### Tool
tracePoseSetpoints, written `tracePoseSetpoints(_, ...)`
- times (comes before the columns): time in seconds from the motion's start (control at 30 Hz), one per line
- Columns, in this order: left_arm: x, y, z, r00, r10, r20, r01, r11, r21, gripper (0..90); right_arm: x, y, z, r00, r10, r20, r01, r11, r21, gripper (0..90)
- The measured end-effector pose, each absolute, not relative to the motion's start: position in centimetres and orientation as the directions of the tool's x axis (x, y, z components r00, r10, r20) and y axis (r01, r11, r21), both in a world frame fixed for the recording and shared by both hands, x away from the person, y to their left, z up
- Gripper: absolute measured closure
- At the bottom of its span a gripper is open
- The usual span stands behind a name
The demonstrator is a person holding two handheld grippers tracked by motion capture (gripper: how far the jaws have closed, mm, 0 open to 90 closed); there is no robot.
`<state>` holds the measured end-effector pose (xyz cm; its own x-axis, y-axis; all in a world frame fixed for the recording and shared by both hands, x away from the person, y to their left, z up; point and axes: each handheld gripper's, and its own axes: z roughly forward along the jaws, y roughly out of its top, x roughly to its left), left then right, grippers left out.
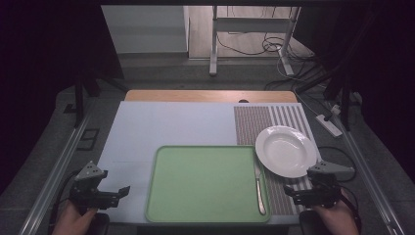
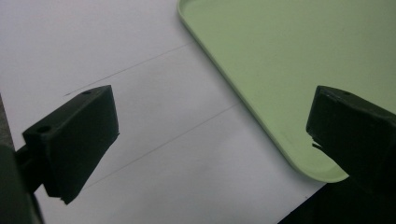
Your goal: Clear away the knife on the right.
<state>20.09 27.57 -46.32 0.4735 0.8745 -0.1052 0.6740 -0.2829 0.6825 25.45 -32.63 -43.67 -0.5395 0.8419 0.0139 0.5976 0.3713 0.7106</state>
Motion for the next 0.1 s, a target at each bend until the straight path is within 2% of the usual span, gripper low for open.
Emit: tracePoseSetpoints(0.1, 20.12, 27.52, -46.28, 0.473, 0.875, -0.107, 0.673, -0.28, 0.684, 2.6, 25.52, -32.6, -43.74, -0.543, 0.84, 0.008, 0.598, 0.38, 0.706, 0.0)
